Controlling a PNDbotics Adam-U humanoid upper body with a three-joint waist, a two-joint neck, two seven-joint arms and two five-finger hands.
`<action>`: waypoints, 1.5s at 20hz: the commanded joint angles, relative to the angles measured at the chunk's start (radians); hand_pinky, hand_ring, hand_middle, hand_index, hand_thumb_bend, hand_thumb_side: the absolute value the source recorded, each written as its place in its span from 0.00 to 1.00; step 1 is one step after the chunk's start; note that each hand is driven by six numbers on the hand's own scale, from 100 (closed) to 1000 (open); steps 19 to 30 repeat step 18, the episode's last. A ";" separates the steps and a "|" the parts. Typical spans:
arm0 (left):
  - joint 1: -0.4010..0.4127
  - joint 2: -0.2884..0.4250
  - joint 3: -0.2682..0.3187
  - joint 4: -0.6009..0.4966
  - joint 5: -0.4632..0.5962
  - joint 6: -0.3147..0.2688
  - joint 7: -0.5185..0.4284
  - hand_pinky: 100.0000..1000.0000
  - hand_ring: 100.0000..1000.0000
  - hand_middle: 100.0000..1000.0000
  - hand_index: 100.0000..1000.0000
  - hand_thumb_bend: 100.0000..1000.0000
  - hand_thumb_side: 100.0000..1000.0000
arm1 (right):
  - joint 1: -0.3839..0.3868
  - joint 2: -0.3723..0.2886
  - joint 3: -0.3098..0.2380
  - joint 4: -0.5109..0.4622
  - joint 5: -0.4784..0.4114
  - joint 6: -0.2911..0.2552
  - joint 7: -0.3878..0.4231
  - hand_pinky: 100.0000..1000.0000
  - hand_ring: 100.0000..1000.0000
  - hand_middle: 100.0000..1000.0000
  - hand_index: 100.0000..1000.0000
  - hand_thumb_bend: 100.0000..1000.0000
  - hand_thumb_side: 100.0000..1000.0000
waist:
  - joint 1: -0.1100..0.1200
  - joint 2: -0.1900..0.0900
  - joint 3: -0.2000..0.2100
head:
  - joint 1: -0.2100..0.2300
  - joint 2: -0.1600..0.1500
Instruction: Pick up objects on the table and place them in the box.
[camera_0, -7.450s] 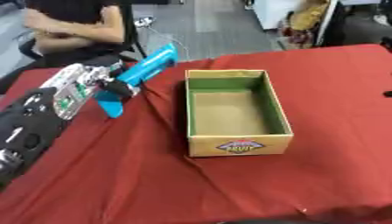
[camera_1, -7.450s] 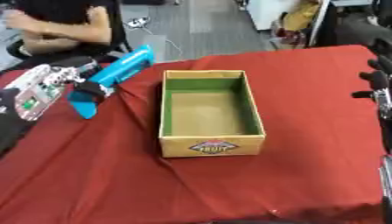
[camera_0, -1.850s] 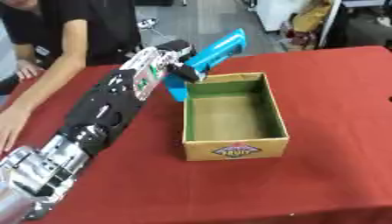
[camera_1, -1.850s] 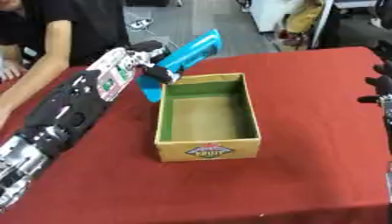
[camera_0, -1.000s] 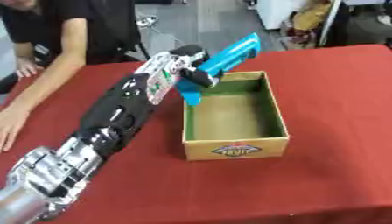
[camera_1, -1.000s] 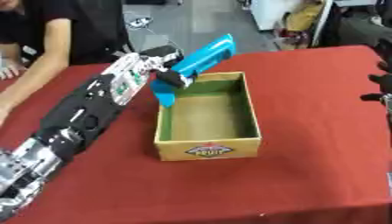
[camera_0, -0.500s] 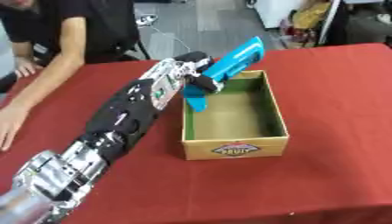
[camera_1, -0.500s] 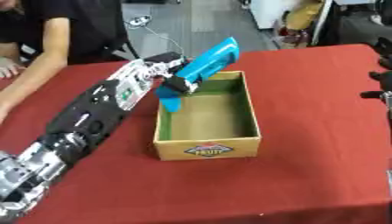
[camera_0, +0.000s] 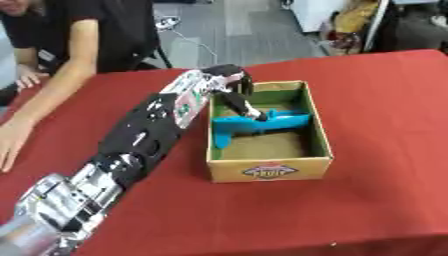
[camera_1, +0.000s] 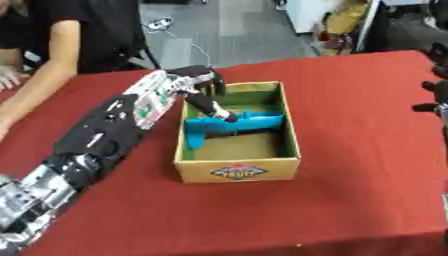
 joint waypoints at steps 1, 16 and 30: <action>-0.014 0.024 0.007 -0.018 -0.016 -0.005 -0.014 0.50 0.59 0.62 0.70 0.92 0.48 | -0.015 -0.009 -0.004 -0.021 0.003 -0.002 0.001 0.60 0.84 0.91 1.00 0.43 0.94 | -0.004 -0.010 0.002 | 0.010 -0.001; -0.010 0.029 0.010 -0.025 -0.005 0.003 -0.008 0.51 0.59 0.62 0.71 0.90 0.49 | -0.014 -0.007 -0.005 -0.021 0.003 -0.002 0.001 0.60 0.84 0.91 1.00 0.43 0.94 | -0.004 -0.011 0.005 | 0.013 -0.001; -0.010 0.030 0.013 -0.029 -0.002 0.005 -0.001 0.50 0.59 0.61 0.71 0.91 0.49 | -0.014 -0.007 -0.005 -0.021 0.003 -0.002 0.001 0.60 0.84 0.91 1.00 0.43 0.94 | -0.004 -0.011 0.005 | 0.012 -0.001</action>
